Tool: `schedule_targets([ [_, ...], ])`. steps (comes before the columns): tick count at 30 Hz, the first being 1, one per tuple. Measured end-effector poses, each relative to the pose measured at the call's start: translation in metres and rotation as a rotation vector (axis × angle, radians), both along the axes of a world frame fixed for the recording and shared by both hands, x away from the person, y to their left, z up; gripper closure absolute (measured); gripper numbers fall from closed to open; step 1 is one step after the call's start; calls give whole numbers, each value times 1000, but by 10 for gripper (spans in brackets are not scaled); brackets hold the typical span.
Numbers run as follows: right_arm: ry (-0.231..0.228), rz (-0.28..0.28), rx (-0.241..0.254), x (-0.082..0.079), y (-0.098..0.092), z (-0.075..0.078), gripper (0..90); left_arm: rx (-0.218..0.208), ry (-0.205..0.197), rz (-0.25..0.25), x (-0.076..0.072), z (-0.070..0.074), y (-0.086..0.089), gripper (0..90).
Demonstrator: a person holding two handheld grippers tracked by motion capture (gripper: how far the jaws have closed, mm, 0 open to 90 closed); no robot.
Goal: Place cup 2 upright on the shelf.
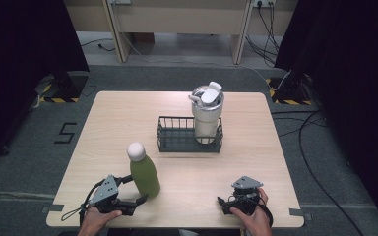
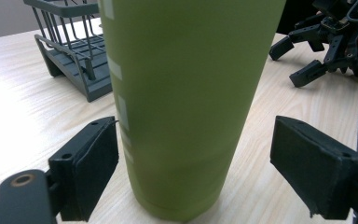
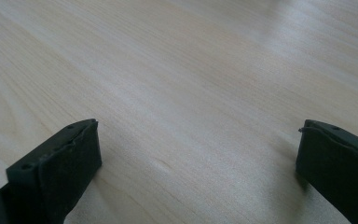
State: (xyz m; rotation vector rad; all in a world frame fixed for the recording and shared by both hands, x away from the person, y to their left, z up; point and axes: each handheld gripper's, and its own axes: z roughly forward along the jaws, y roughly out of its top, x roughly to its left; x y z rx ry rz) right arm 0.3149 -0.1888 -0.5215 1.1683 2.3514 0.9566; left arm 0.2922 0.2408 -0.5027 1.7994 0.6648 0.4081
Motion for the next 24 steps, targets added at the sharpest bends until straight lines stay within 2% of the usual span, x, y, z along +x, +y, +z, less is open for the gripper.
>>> schedule_targets([
  [16,0,0,0,0,0,0,4,1,-20,10,15,5,-16,147],
  [24,0,2,-1,0,0,0,4,-7,-18,7,23,5,-20,149],
])
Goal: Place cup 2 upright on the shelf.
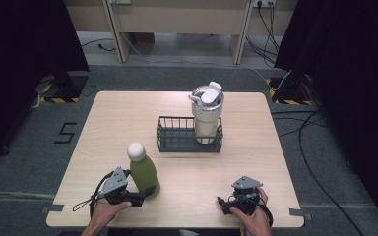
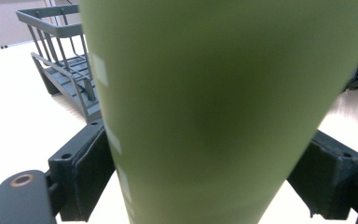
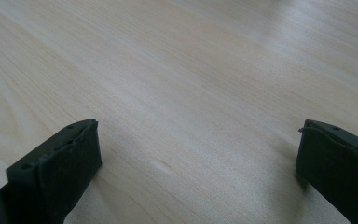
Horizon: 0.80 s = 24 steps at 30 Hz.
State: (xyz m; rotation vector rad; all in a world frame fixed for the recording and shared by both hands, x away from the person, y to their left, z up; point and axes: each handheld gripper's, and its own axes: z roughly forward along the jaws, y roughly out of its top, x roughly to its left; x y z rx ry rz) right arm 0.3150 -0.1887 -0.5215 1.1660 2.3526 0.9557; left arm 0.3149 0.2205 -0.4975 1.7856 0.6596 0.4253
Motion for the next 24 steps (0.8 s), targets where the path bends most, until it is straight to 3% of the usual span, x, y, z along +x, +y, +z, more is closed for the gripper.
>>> schedule_targets([
  [13,0,1,0,0,0,0,4,-10,-3,-11,8,0,-5,178],
  [24,0,1,0,0,0,0,4,-6,-36,-12,10,0,-7,202],
])
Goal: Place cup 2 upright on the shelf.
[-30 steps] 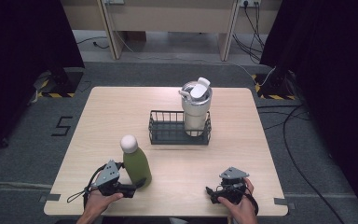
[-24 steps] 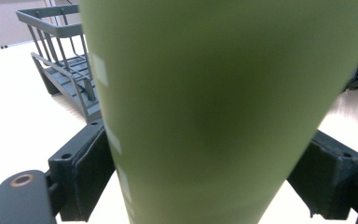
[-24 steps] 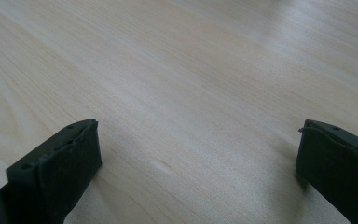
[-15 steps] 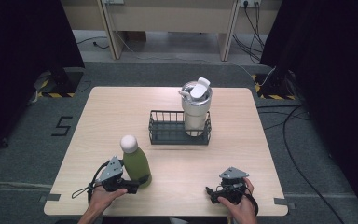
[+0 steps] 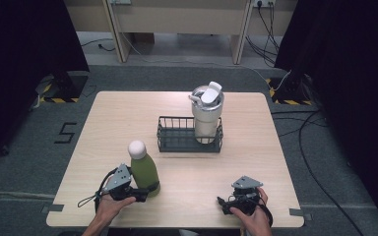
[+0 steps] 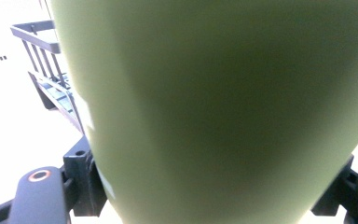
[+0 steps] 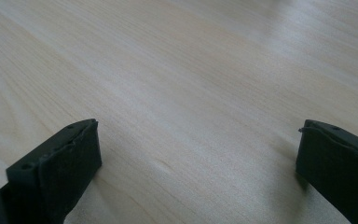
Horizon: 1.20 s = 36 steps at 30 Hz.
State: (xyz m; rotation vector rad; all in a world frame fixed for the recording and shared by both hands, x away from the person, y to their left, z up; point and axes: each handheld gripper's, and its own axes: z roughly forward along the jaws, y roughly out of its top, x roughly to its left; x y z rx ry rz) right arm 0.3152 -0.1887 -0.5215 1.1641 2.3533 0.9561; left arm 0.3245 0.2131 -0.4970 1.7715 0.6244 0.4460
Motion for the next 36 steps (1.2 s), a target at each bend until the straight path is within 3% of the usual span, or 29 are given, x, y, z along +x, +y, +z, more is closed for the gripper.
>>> schedule_targets([
  [4,0,0,0,0,0,0,4,22,-21,21,0,2,0,202],
  [15,1,1,0,0,0,0,4,-35,-8,8,6,18,1,203],
  [25,1,1,1,0,0,0,4,-23,-28,12,14,36,2,203],
  [32,2,1,1,0,0,0,4,-26,-21,-4,21,45,-7,203],
  [36,1,1,2,0,0,0,4,-10,-36,-13,24,50,-14,203],
])
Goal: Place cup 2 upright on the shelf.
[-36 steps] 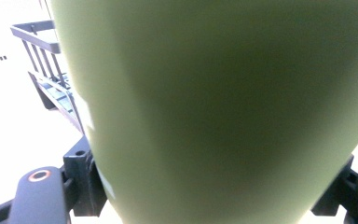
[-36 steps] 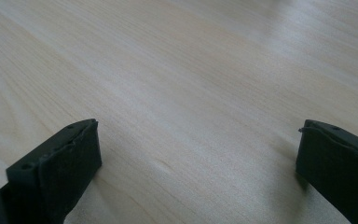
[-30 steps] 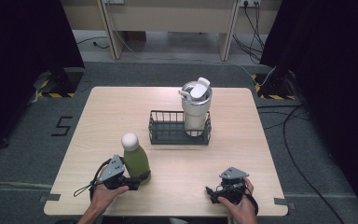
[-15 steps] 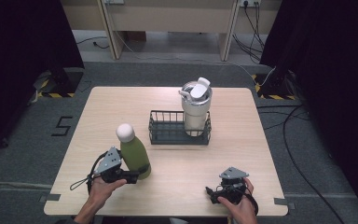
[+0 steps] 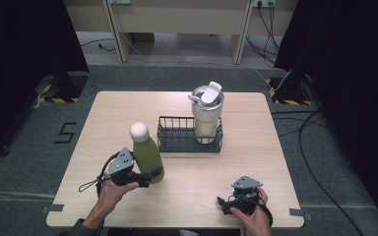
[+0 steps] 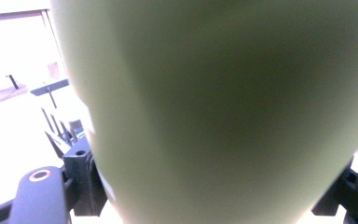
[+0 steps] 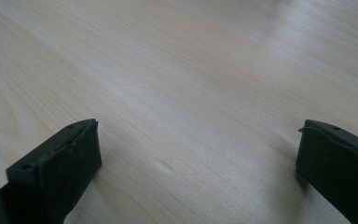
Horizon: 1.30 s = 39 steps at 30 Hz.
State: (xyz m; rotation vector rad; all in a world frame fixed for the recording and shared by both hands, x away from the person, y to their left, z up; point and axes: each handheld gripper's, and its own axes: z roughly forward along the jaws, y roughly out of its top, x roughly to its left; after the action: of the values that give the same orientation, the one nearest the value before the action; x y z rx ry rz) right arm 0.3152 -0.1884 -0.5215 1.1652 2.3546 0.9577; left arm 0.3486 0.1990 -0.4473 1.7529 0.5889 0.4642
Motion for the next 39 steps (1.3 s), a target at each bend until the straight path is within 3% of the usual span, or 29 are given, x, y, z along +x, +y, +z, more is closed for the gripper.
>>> schedule_targets([
  [15,1,0,1,0,0,0,4,-8,-5,-12,20,20,-10,203],
  [29,1,0,1,0,0,0,4,-13,-17,-5,50,46,-15,203],
  [39,2,2,1,0,0,0,4,-16,-3,-3,68,59,-17,204],
])
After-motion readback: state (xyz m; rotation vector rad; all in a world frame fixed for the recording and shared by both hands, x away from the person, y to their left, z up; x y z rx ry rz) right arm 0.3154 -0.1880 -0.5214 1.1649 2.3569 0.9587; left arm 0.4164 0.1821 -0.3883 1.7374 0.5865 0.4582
